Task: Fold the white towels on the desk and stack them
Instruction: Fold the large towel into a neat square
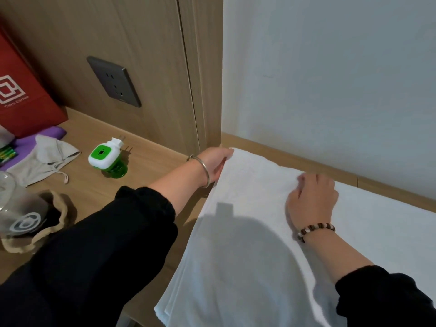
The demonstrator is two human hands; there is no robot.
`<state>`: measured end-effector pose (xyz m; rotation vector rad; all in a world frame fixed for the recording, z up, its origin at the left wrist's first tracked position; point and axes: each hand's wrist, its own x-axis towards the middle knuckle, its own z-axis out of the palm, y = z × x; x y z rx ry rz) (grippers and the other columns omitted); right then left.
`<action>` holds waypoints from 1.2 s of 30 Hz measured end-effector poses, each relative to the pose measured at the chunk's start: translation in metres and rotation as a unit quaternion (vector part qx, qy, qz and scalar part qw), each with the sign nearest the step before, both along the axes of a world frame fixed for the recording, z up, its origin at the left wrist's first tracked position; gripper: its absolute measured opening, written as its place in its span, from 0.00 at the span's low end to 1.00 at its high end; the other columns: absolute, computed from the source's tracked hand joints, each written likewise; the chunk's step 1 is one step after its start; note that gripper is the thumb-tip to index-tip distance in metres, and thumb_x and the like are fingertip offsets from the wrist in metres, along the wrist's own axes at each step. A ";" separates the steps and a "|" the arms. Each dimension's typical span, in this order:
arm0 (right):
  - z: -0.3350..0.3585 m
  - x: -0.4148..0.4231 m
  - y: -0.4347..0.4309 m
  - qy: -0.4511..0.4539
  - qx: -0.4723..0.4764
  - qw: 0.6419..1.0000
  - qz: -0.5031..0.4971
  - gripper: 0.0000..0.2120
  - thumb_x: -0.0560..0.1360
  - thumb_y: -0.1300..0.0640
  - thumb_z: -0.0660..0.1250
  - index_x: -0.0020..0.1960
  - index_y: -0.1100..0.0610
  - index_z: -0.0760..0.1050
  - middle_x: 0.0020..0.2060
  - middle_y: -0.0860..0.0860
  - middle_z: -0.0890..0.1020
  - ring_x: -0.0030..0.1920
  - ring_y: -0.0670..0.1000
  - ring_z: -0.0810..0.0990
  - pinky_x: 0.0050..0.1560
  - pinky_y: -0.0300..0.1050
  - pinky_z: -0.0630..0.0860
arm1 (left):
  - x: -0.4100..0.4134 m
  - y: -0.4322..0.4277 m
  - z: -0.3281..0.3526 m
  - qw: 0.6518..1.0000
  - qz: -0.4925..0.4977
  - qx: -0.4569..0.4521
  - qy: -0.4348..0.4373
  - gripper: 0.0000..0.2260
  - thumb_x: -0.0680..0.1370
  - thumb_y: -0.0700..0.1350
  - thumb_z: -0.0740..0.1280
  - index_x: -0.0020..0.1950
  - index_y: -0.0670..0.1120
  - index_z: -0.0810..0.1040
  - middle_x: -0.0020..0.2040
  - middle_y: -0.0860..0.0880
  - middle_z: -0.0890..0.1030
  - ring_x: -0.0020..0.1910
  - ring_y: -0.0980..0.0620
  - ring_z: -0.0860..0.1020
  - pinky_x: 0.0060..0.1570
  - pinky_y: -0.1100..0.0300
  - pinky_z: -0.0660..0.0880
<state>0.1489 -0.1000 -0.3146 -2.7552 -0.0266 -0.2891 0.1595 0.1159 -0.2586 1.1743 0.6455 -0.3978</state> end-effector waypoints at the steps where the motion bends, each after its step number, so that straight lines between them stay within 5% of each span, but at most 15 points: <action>1: 0.010 0.006 0.008 -0.013 0.046 0.998 0.044 0.11 0.70 0.66 0.62 0.52 0.63 0.76 0.49 0.61 0.76 0.53 0.62 0.72 0.51 0.51 0.63 | -0.005 0.001 -0.005 0.997 -0.015 0.075 -0.012 0.08 0.80 0.37 0.59 0.41 0.43 0.71 0.36 0.46 0.72 0.32 0.50 0.71 0.31 0.59 0.70; 3: 0.035 0.027 0.032 0.018 0.146 0.982 0.119 0.08 0.74 0.65 0.60 0.50 0.65 0.76 0.48 0.61 0.77 0.50 0.60 0.74 0.49 0.47 0.64 | -0.018 0.001 -0.012 0.961 -0.080 0.258 -0.054 0.08 0.77 0.38 0.61 0.38 0.43 0.70 0.34 0.45 0.69 0.32 0.49 0.68 0.32 0.59 0.63; 5: 0.056 0.054 0.060 0.141 0.180 0.961 0.156 0.08 0.78 0.58 0.60 0.46 0.61 0.75 0.44 0.57 0.78 0.45 0.56 0.73 0.38 0.42 0.63 | -0.033 -0.003 -0.017 0.896 -0.167 0.389 -0.138 0.06 0.76 0.41 0.63 0.41 0.41 0.74 0.37 0.44 0.74 0.36 0.48 0.72 0.35 0.58 0.67; 9: 0.076 0.082 0.113 0.283 -0.015 0.929 0.236 0.20 0.76 0.40 0.61 0.47 0.58 0.71 0.43 0.53 0.74 0.46 0.55 0.74 0.41 0.43 0.69 | -0.056 -0.018 -0.029 0.743 -0.345 0.530 -0.220 0.08 0.78 0.47 0.61 0.45 0.43 0.67 0.43 0.44 0.72 0.50 0.42 0.72 0.42 0.55 0.64; 11: 0.074 0.081 0.127 0.294 -0.183 0.899 0.267 0.24 0.72 0.37 0.64 0.51 0.59 0.71 0.46 0.55 0.76 0.45 0.57 0.76 0.45 0.45 0.74 | -0.061 -0.022 -0.034 0.712 -0.371 0.555 -0.218 0.11 0.79 0.50 0.60 0.52 0.42 0.69 0.49 0.42 0.73 0.55 0.43 0.69 0.48 0.54 0.65; 14: 0.071 0.083 0.132 0.289 -0.296 0.859 0.303 0.16 0.72 0.53 0.65 0.54 0.64 0.76 0.44 0.58 0.82 0.40 0.57 0.81 0.38 0.42 0.75 | -0.065 -0.022 -0.037 0.714 -0.360 0.555 -0.228 0.18 0.80 0.53 0.57 0.62 0.42 0.69 0.58 0.41 0.75 0.59 0.44 0.68 0.54 0.54 0.66; 19: 0.074 0.096 0.110 0.237 -0.213 0.883 0.344 0.06 0.70 0.63 0.66 0.45 0.56 0.72 0.45 0.53 0.78 0.44 0.55 0.77 0.39 0.42 0.72 | -0.070 -0.011 -0.047 0.728 -0.354 0.541 -0.229 0.20 0.80 0.52 0.59 0.69 0.45 0.66 0.62 0.44 0.74 0.64 0.46 0.66 0.60 0.51 0.67; 21: 0.072 0.094 0.100 0.220 -0.166 0.882 0.382 0.08 0.69 0.66 0.65 0.40 0.53 0.71 0.46 0.54 0.78 0.43 0.56 0.77 0.39 0.43 0.72 | -0.072 -0.006 -0.051 0.724 -0.372 0.538 -0.220 0.21 0.80 0.52 0.59 0.70 0.45 0.65 0.65 0.44 0.72 0.67 0.47 0.64 0.63 0.50 0.66; 24: 0.069 0.088 0.094 0.226 -0.152 0.850 0.451 0.15 0.71 0.71 0.62 0.39 0.51 0.76 0.60 0.51 0.72 0.50 0.50 0.75 0.47 0.37 0.67 | -0.073 -0.002 -0.055 0.722 -0.377 0.532 -0.229 0.23 0.80 0.54 0.59 0.72 0.44 0.64 0.69 0.45 0.69 0.69 0.48 0.62 0.66 0.50 0.64; 29: 0.071 0.083 0.102 0.137 -0.358 0.789 0.481 0.18 0.75 0.63 0.63 0.62 0.48 0.77 0.71 0.50 0.62 0.66 0.51 0.67 0.57 0.42 0.69 | -0.076 -0.001 -0.057 0.726 -0.366 0.527 -0.246 0.25 0.78 0.55 0.61 0.72 0.45 0.64 0.69 0.45 0.70 0.69 0.48 0.63 0.66 0.52 0.64; 32: 0.072 0.074 0.115 0.065 -0.496 0.732 0.462 0.17 0.76 0.54 0.65 0.64 0.46 0.74 0.62 0.50 0.68 0.59 0.52 0.70 0.47 0.43 0.68 | -0.075 -0.001 -0.056 0.729 -0.367 0.521 -0.251 0.25 0.78 0.56 0.62 0.71 0.46 0.65 0.67 0.47 0.72 0.68 0.48 0.64 0.64 0.52 0.66; 36: 0.068 0.063 0.129 0.048 -0.545 0.722 0.423 0.08 0.77 0.55 0.63 0.55 0.53 0.75 0.47 0.50 0.72 0.47 0.51 0.72 0.37 0.43 0.64 | -0.073 -0.001 -0.055 0.741 -0.364 0.509 -0.242 0.22 0.77 0.56 0.62 0.68 0.48 0.68 0.64 0.48 0.74 0.66 0.48 0.66 0.62 0.52 0.67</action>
